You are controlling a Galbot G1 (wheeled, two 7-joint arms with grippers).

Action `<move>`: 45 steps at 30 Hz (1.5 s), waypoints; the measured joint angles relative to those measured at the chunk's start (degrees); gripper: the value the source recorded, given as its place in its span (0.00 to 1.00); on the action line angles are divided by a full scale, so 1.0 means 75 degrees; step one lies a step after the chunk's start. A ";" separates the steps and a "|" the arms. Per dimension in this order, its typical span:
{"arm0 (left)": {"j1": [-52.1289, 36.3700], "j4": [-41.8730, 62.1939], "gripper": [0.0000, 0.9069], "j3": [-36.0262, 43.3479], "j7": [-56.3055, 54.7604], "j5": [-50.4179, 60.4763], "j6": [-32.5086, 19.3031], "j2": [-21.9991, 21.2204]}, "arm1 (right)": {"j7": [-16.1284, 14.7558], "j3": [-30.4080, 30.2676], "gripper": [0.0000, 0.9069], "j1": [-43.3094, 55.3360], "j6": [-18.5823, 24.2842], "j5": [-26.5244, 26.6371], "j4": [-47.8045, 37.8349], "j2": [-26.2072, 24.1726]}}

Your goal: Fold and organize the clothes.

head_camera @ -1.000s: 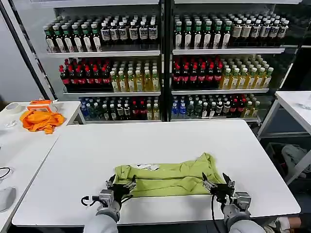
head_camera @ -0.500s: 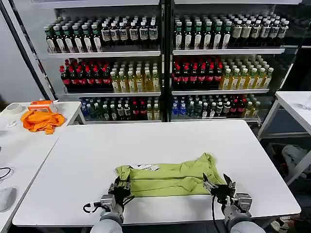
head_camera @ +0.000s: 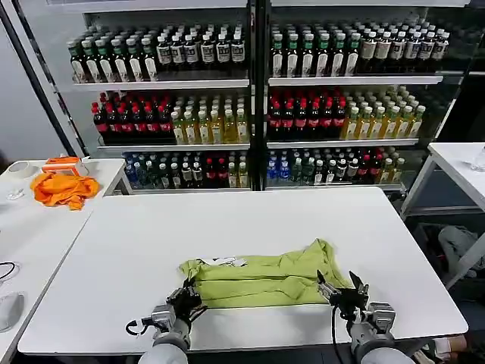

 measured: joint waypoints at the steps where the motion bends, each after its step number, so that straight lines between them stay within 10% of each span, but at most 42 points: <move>1: -0.0015 -0.0032 0.02 -0.0059 -0.0004 -0.0055 0.0027 0.0028 | -0.0002 0.0011 1.00 -0.0005 0.0010 0.0008 0.0006 -0.0005; 24: -0.0322 -0.1191 0.02 -0.2307 -0.0027 -0.2892 0.0314 0.1913 | 0.0029 0.0027 1.00 -0.0021 0.0015 0.0114 0.0050 -0.0028; 45: -0.1604 -0.0913 0.02 0.0100 -0.0132 -0.4641 0.0256 0.0346 | 0.0017 0.0175 1.00 -0.0067 0.0041 0.0154 -0.0072 -0.0123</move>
